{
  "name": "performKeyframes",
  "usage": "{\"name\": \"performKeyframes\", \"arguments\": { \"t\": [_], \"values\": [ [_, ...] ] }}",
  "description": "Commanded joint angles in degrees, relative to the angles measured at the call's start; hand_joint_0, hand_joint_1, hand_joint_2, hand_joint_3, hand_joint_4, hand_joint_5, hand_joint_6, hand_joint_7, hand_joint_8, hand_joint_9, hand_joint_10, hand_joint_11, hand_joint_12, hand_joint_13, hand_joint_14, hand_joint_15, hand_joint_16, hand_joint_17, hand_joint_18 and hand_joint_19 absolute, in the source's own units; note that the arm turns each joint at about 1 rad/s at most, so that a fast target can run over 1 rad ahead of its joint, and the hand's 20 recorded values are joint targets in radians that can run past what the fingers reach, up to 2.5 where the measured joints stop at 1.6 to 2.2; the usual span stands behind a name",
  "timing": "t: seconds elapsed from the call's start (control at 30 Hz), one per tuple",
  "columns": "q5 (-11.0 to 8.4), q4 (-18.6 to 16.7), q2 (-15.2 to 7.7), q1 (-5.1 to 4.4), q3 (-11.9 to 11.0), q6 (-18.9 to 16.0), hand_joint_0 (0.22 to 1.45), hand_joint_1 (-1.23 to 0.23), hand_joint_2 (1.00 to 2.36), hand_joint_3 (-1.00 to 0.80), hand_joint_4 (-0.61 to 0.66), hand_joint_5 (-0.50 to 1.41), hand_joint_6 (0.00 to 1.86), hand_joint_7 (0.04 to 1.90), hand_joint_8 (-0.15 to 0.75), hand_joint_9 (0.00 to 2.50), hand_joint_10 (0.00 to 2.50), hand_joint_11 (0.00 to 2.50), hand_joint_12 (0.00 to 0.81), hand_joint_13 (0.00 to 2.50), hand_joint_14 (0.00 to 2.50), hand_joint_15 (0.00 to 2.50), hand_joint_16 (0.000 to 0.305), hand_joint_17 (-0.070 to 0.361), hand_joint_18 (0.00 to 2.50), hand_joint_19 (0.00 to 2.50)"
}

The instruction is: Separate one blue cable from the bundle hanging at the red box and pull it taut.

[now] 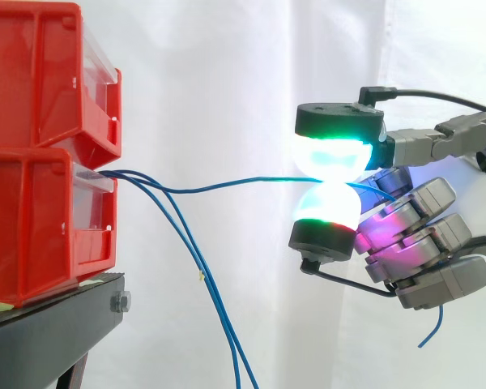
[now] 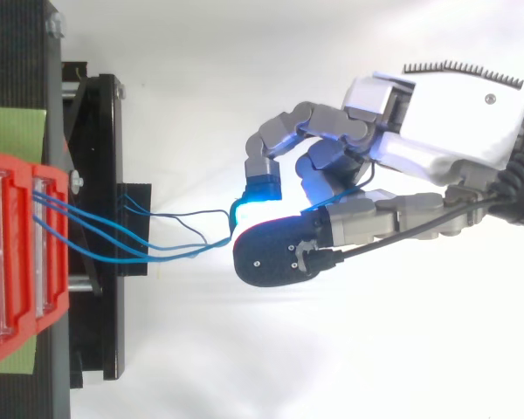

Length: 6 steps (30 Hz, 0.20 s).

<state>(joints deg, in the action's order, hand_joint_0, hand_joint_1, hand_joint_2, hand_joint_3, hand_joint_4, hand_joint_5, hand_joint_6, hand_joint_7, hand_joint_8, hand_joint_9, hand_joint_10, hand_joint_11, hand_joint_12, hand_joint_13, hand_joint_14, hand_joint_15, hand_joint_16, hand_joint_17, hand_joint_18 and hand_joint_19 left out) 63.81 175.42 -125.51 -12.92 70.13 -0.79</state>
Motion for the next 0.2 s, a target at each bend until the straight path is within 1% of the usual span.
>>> {"name": "performKeyframes", "arguments": {
  "t": [0.0,0.13,0.17],
  "values": [
    [-0.01,0.01,0.0,0.0,0.0,0.0,0.69,-0.71,1.02,-0.15,0.1,-0.18,0.95,1.22,0.352,0.77,2.5,1.23,0.383,0.76,2.5,1.35,0.041,0.092,1.27,1.7],
    [-0.01,0.01,0.0,0.0,0.0,0.0,0.69,-0.71,1.02,-0.15,0.1,-0.18,0.95,1.22,0.345,0.76,2.5,1.24,0.383,0.76,2.5,1.34,0.041,0.091,1.28,1.69],
    [-0.01,0.01,0.0,0.0,0.0,0.0,0.69,-0.71,1.02,-0.15,0.1,-0.18,0.95,1.23,0.351,0.77,2.5,1.21,0.382,0.76,2.5,1.34,0.04,0.091,1.27,1.69]
  ]
}}
